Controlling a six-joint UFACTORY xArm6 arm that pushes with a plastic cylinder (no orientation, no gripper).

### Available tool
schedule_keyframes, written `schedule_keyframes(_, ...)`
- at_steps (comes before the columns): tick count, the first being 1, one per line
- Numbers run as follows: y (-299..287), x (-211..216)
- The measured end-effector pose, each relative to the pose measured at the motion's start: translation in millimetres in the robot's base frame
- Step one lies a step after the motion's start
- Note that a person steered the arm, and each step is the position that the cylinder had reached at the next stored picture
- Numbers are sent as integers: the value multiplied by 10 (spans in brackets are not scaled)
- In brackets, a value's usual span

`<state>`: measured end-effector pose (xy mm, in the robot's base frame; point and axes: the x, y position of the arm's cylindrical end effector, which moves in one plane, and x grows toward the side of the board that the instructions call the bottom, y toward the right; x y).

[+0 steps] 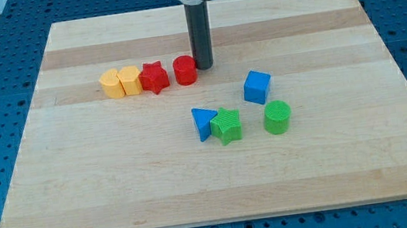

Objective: Put the blue cube diagonally top right to the green circle

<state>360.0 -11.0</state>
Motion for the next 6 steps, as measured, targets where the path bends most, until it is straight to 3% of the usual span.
schedule_keyframes(1, 32, 0)
schedule_keyframes(3, 223, 585)
schedule_keyframes(6, 1200, 881)
